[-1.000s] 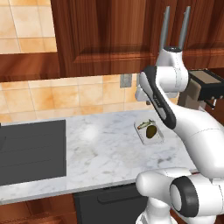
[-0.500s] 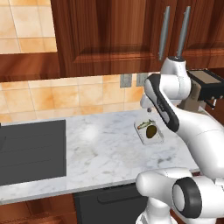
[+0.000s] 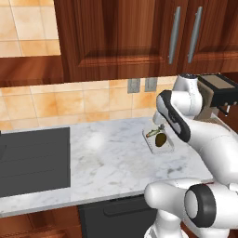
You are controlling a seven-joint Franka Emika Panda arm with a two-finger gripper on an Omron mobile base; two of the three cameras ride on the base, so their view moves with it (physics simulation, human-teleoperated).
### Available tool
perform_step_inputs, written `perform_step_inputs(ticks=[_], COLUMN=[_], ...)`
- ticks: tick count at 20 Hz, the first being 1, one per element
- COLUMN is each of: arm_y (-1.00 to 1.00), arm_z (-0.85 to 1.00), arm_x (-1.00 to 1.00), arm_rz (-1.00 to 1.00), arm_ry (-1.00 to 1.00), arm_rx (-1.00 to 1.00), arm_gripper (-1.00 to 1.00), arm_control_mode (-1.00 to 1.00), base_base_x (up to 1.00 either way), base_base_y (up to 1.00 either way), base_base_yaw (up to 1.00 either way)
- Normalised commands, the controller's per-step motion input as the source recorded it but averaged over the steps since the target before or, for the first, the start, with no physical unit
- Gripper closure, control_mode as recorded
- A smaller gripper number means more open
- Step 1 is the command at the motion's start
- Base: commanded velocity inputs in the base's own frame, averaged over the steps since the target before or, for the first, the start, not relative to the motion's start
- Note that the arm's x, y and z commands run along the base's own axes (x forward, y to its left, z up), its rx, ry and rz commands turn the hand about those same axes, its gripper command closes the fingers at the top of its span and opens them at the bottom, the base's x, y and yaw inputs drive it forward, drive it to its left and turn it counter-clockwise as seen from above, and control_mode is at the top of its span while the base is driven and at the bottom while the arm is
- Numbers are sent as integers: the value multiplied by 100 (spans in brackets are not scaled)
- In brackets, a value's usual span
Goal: Place the tupperware on the top shelf of the fridge. Make space for the tupperware among the existing items by rearranging them on the shelves if needed. Close the fridge door when finished.
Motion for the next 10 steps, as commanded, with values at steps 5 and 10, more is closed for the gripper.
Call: perform_step_inputs(ticks=[5,10], arm_y=[-52,-38], arm_z=[-62,-51], arm_x=[9,14], arm_rz=[0,0], arm_ry=[3,0], arm_rx=[0,0], arm_gripper=[-100,-100], arm_control_mode=[-100,-100], base_base_x=[0,0], base_base_y=[0,0], base_base_yaw=[0,0])
